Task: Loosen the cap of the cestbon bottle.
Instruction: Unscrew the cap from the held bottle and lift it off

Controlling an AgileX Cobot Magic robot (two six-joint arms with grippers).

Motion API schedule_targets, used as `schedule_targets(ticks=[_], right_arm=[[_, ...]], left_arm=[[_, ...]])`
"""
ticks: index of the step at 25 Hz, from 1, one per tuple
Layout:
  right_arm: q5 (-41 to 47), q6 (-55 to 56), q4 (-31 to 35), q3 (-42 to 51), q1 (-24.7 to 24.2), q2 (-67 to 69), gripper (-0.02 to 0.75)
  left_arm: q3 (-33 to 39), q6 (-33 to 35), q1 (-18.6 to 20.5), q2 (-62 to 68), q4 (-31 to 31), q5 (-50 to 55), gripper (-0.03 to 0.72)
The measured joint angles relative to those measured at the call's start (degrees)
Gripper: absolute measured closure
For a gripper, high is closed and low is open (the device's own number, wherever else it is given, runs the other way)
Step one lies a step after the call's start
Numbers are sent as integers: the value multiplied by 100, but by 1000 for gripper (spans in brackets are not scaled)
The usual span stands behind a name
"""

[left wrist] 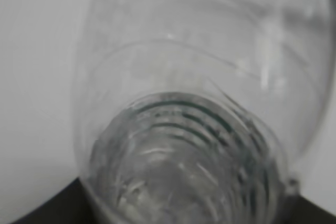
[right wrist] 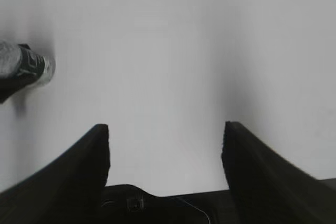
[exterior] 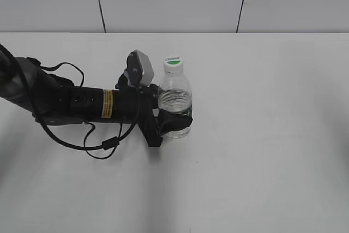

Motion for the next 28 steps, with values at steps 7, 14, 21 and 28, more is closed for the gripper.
schedule_targets(ticks=[7, 14, 21, 28], right_arm=[[17, 68, 0, -1199, 0, 1528, 222], [28, 75, 139, -2133, 0, 3185, 222], [28, 397, 136, -2777, 522, 4002, 222], [40, 1272, -23, -3263, 1792, 4868, 222]], left_arm=[[0, 0, 0, 0, 4, -14, 314], [0, -4, 0, 0, 18, -29, 315], [0, -4, 0, 0, 22, -34, 315], [0, -4, 0, 0, 22, -34, 315]])
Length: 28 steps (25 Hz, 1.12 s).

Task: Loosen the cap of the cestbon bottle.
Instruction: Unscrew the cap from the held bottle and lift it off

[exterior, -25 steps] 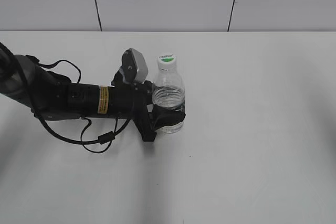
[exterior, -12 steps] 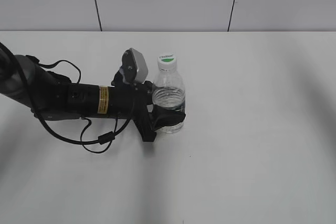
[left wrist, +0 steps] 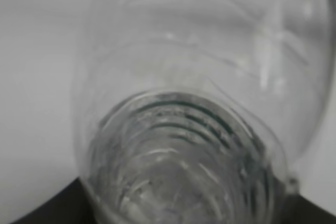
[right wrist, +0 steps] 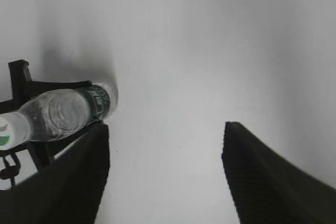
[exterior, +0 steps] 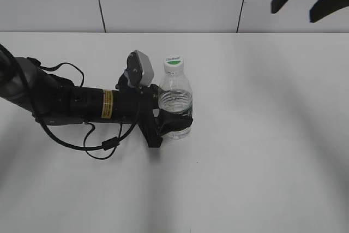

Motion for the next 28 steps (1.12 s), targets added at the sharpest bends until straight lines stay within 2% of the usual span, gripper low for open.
schedule_targets(ticks=[7, 17, 28], right_arm=[[0, 313, -5, -265, 808, 446, 222], [11, 1030, 63, -318, 1331, 997, 222], [21, 1208, 177, -1359, 1748, 1719, 222]], left_arm=[[0, -2, 0, 0, 0, -1, 315], [0, -8, 0, 0, 3, -6, 315], [0, -7, 0, 0, 3, -6, 315]])
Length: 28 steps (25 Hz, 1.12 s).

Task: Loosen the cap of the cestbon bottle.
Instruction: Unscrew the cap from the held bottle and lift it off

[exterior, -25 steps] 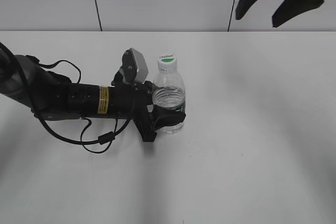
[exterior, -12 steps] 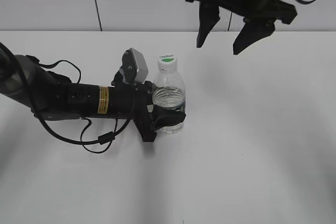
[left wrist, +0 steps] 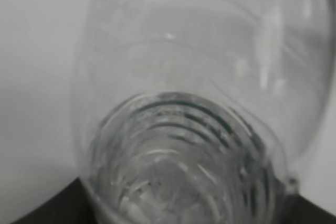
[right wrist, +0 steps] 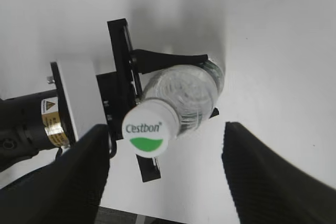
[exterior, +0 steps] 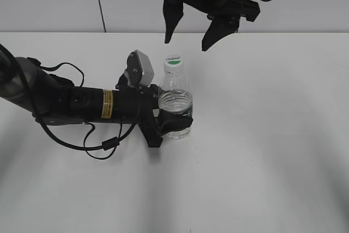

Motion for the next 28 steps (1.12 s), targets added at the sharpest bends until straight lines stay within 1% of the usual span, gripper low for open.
schedule_targets(ticks=[14, 26, 28], right_arm=[[1, 396, -117, -85, 379, 343, 222], [1, 436, -296, -85, 403, 455, 222], [1, 452, -309, -85, 403, 455, 233]], left_arm=[[0, 0, 0, 0, 0, 0, 315], [0, 0, 0, 0, 0, 0, 315], [0, 0, 0, 0, 0, 0, 315]])
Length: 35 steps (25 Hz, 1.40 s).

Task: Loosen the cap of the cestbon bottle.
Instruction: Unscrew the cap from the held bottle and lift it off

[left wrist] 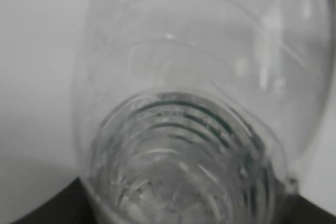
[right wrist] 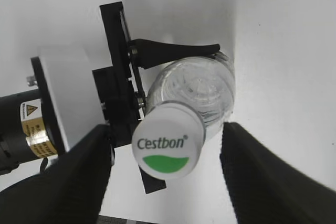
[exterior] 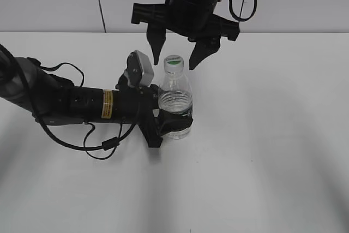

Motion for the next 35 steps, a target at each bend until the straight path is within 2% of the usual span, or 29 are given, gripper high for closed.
schedule_targets(ticks=[5, 35], right_arm=[[0, 0, -9, 0, 0, 0, 271], [0, 0, -212, 0, 0, 102, 275]], left_arm=[[0, 0, 0, 0, 0, 0, 315], [0, 0, 0, 0, 0, 0, 315]])
